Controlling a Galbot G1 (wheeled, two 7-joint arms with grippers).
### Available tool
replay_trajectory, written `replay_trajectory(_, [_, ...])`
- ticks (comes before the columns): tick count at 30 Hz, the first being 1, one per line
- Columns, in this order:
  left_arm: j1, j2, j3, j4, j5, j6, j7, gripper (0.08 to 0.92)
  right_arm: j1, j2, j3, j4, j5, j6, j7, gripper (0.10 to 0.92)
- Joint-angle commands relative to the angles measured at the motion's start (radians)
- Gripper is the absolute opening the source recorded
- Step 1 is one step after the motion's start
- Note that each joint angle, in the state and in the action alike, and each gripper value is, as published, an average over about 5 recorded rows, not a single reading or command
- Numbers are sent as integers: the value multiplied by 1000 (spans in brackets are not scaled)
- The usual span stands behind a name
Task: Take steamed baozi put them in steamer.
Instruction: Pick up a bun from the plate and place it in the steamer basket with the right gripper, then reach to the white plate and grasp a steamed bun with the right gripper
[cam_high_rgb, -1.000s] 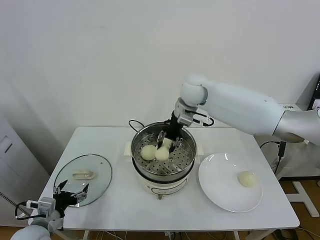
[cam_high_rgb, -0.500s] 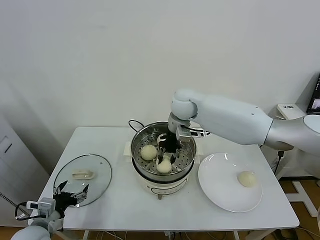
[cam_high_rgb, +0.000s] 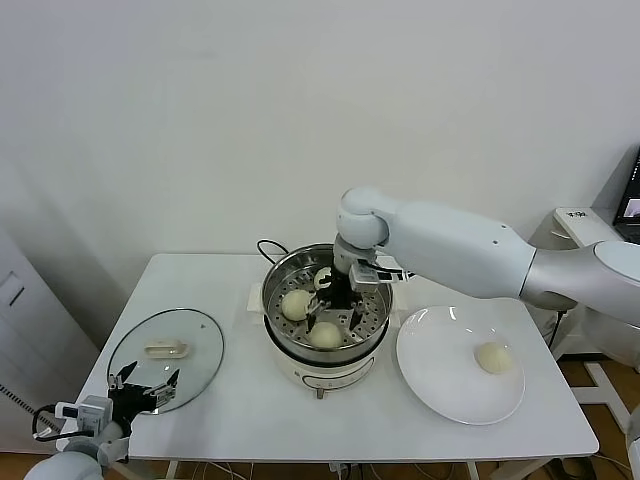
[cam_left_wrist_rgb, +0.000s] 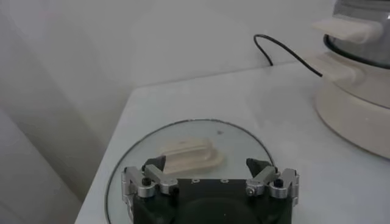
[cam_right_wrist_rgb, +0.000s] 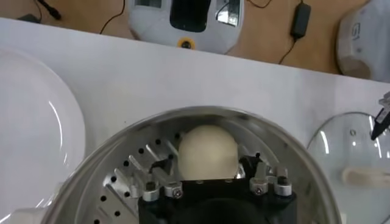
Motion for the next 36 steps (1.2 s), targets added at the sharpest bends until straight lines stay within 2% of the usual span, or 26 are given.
replay_trajectory(1, [0,5,-3,0,0,2,0,823,82,-67,40,-68,105,-164,12,818])
replay_trajectory(8, [0,8,-5,1,-1,3,0,823,256,-242,-157,-105,321,-529,-12,823])
replay_trajectory(17, [-2,10,-3,-1,-1,2,0,823,307,-409,-347,-152,499,-715,-45,823])
replay_trajectory(25, [-4,8,-4,-2,-2,4,1,823,182,-498,-347,-169,449,-743,-22,823])
replay_trajectory(36, [-6,1,-3,0,-2,7,0,823,-29,-512,-212,-257,304,-737,24,823])
